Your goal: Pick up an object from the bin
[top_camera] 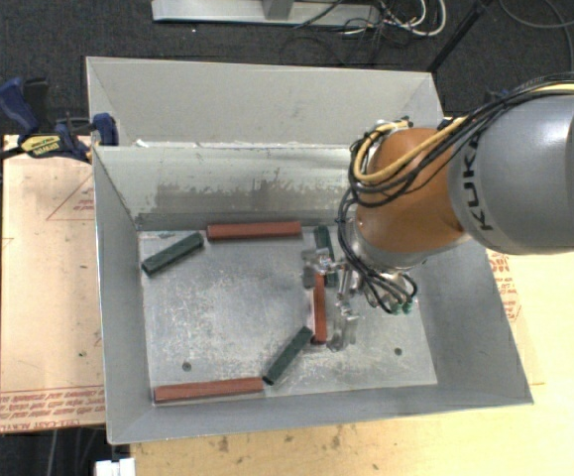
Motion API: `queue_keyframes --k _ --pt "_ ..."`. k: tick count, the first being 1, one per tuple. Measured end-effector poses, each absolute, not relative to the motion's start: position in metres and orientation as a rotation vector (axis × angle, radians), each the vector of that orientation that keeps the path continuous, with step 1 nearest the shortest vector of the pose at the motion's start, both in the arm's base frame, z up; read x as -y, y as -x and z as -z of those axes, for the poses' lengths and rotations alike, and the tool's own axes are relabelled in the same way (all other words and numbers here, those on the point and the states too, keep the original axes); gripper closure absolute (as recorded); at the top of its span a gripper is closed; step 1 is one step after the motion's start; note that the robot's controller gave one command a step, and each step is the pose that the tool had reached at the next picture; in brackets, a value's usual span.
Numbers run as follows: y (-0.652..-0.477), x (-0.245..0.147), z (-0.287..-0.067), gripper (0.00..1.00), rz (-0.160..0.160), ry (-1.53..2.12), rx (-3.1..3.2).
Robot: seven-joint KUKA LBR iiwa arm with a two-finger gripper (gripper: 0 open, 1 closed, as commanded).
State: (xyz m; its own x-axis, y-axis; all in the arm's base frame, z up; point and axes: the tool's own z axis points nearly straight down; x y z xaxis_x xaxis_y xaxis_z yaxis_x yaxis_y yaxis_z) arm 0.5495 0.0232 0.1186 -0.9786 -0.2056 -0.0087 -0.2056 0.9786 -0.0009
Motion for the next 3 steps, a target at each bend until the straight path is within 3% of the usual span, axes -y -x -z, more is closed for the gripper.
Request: queue_keyframes --k 1,2,3 --pt "-0.536 -0.068 -0.076 1.0 -0.003 0.965 -2.989" --pt "-0.536 -0.068 -0.076 1.0 -0.003 0.965 -2.989" --pt "-0.535 -0.072 -0.22 1.0 -0.001 0.908 -3.003"
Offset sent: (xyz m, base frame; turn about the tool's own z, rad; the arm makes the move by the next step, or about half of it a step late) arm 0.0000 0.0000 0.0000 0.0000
